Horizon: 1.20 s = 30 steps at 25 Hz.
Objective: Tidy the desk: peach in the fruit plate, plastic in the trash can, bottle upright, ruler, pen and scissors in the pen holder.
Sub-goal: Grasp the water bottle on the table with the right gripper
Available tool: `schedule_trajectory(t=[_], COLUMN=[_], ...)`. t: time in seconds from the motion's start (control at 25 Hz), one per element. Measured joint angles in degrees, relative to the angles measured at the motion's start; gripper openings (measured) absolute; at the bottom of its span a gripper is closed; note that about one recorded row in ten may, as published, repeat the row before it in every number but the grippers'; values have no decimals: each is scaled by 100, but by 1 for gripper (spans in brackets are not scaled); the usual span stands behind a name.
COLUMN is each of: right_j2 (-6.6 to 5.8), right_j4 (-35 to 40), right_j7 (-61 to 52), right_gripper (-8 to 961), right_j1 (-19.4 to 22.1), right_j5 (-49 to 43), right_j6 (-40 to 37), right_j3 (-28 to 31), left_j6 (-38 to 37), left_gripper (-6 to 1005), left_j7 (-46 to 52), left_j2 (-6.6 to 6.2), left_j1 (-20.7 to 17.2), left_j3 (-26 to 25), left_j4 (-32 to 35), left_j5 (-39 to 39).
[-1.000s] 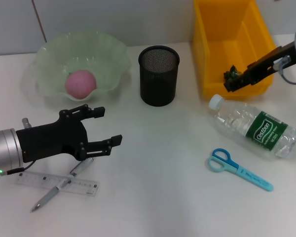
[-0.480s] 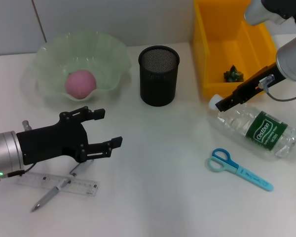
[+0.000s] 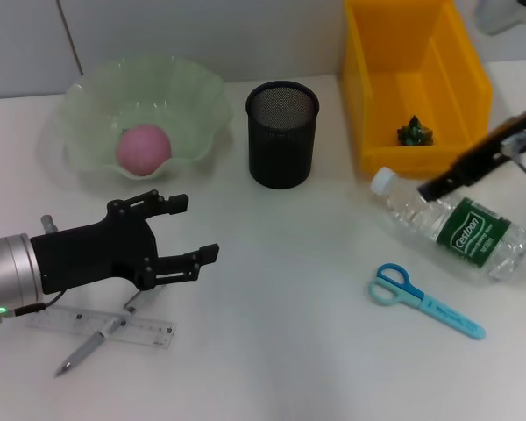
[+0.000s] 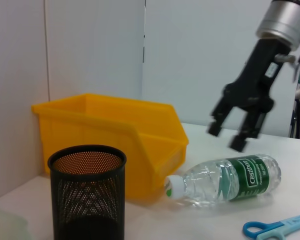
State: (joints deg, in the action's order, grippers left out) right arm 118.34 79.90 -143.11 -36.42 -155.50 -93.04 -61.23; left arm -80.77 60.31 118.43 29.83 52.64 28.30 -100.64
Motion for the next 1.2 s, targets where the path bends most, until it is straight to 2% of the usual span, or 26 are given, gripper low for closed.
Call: schedule_trajectory(t=[0.16, 0.48, 1.2], right_j2=[26, 40, 36], right_j4=[252, 227, -1005], right_j7=[91, 123, 181], right_gripper=[832, 828, 820], right_j1=[121, 127, -110], right_j5=[-445, -647, -728], right_j6=[-457, -550, 353], right_j3=[39, 18, -56], left_j6=[17, 45, 44], left_gripper=[839, 839, 837], left_j7=[-2, -10, -19], left_j2=[-3, -5, -4], left_j1=[1, 34, 93], left_j3=[0, -9, -9], left_j4=[0, 10, 8], left_j5=[1, 0, 0])
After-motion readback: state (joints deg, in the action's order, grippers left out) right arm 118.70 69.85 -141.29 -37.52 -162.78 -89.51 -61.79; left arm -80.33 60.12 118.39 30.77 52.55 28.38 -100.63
